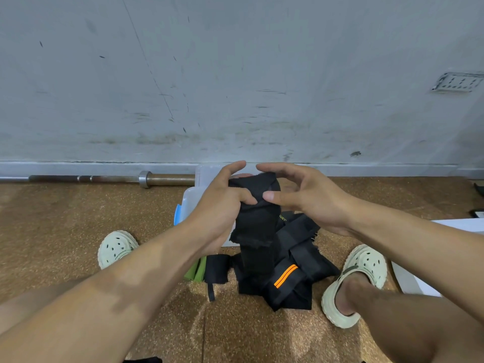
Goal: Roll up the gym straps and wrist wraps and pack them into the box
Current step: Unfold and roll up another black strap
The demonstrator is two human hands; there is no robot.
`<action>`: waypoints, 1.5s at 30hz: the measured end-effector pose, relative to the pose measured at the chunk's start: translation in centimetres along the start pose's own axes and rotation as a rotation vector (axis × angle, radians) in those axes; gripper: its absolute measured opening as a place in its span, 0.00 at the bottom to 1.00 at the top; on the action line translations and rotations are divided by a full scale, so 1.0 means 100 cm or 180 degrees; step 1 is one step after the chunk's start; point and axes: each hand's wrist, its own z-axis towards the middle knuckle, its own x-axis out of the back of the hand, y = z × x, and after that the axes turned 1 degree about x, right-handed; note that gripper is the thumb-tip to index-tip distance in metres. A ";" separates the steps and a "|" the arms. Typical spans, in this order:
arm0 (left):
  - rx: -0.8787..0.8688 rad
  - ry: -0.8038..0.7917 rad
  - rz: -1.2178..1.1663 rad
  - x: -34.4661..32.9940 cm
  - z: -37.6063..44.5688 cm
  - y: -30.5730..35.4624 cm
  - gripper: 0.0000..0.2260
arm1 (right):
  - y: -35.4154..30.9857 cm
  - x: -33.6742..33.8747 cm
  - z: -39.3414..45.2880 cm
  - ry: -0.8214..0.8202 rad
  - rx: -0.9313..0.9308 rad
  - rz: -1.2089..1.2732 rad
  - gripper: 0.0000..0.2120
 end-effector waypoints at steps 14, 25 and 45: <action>-0.0490 -0.0197 0.0806 0.004 -0.001 -0.004 0.40 | 0.000 0.005 -0.004 -0.0091 -0.0048 0.0060 0.19; 0.0139 -0.0578 -0.0087 0.000 0.001 -0.007 0.30 | -0.006 0.000 -0.006 0.0437 0.0689 -0.0128 0.23; -0.0123 -0.0424 -0.0359 0.002 0.001 0.002 0.23 | -0.005 0.006 0.002 0.0004 -0.0171 0.0439 0.31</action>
